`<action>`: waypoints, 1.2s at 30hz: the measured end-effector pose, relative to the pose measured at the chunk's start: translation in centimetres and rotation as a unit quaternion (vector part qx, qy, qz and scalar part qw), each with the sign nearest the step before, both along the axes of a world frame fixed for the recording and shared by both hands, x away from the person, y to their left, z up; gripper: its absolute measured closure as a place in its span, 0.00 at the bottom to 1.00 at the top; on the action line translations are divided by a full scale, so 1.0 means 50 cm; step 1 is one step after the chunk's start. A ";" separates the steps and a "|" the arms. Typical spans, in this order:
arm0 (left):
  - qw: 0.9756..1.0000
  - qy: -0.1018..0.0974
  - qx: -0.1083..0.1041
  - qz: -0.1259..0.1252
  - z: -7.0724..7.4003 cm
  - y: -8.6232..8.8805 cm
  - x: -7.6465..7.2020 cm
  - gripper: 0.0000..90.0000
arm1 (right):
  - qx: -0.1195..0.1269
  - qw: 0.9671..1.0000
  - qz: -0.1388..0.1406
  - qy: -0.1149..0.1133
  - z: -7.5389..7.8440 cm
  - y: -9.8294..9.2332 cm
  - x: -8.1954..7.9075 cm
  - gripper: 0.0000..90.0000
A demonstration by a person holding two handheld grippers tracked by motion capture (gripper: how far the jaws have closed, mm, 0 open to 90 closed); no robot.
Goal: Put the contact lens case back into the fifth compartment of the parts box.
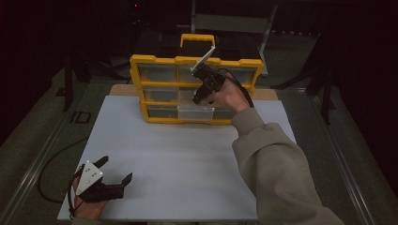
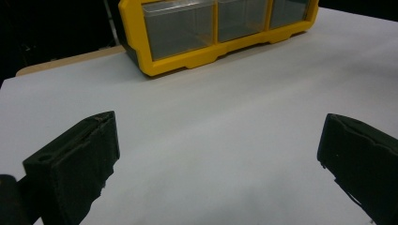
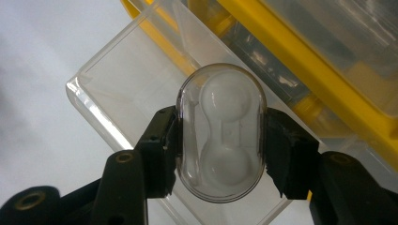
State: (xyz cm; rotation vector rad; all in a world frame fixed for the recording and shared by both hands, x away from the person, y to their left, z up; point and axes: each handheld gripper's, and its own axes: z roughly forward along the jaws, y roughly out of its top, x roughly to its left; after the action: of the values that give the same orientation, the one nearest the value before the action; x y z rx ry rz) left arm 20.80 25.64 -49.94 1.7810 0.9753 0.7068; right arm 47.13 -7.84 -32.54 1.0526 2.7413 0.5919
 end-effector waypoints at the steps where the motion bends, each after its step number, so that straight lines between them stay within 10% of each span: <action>1: 1.000 0.000 0.000 0.000 0.000 0.000 0.000 0.00 | -0.001 1.000 0.000 0.000 -0.001 0.000 0.000 0.54; 36: 1.000 0.001 0.000 0.003 0.000 -0.002 0.001 0.00 | 0.044 0.996 -0.013 -0.071 0.024 -0.087 -0.077 0.10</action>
State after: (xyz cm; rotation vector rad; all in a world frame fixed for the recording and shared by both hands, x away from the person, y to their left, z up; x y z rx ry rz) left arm 20.85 25.55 -49.94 1.7805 0.9829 0.7088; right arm 43.29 -12.20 -31.34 1.0204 2.5958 0.7596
